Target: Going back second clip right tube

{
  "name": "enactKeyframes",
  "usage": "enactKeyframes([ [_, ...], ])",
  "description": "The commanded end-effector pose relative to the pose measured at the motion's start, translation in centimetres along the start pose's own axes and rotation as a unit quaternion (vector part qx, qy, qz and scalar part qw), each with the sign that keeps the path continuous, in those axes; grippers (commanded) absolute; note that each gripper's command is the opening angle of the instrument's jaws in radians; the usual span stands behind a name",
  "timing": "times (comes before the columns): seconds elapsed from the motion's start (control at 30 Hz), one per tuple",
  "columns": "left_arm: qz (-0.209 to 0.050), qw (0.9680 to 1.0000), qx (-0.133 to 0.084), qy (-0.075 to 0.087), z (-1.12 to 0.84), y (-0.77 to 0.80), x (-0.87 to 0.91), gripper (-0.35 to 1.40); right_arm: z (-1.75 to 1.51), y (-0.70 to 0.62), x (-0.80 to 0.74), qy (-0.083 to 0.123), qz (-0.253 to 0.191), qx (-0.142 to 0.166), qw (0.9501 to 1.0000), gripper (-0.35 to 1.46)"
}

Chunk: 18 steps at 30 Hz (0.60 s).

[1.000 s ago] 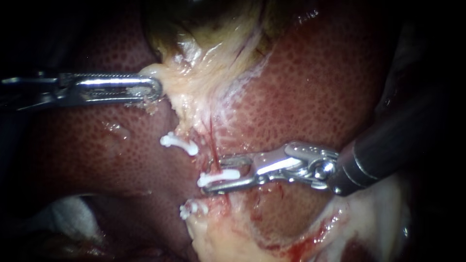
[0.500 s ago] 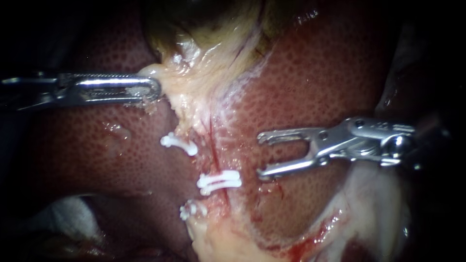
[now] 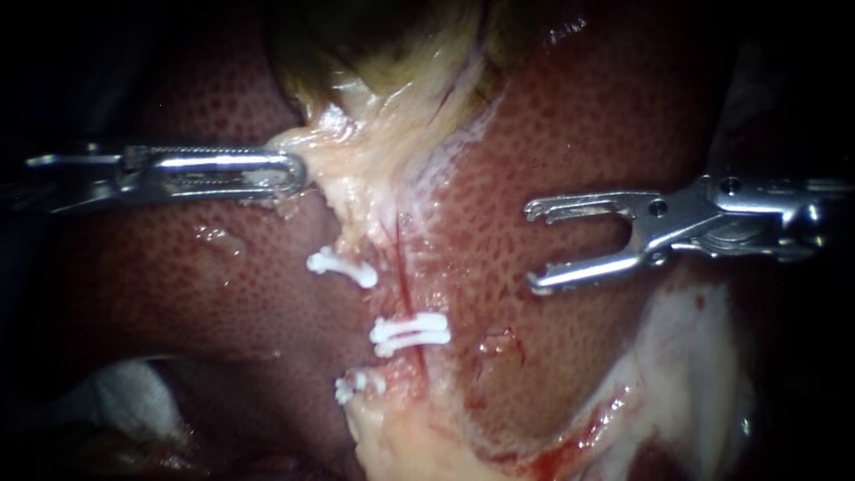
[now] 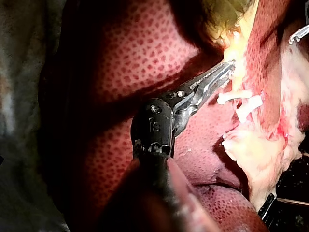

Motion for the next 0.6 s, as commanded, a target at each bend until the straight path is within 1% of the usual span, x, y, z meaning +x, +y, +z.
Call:
enactKeyframes([
  [0.03,0.001,1.0,0.0,-0.004,0.06,-0.02,-0.03,-0.35,0.01,0.0,-0.01,0.0,0.0,0.0,1.0,0.49],
  [0.2,0.005,0.9999,0.001,-0.013,0.33,-0.11,-0.14,-0.35,0.02,-0.01,-0.02,0.0,0.0,-0.001,1.0,0.5],
  [0.37,0.008,0.9998,-0.002,-0.019,0.6,-0.18,-0.22,-0.35,0.02,-0.01,-0.03,0.0,0.0,-0.001,1.0,0.5],
  [0.47,0.013,0.9997,-0.004,-0.021,0.69,-0.21,-0.28,-0.35,0.03,-0.01,-0.03,0.0,0.0,-0.001,1.0,0.5],
  [0.6,0.011,0.9997,-0.004,-0.023,0.72,-0.22,-0.28,-0.35,0.03,-0.02,-0.02,0.0,0.0,-0.001,1.0,0.5],
])
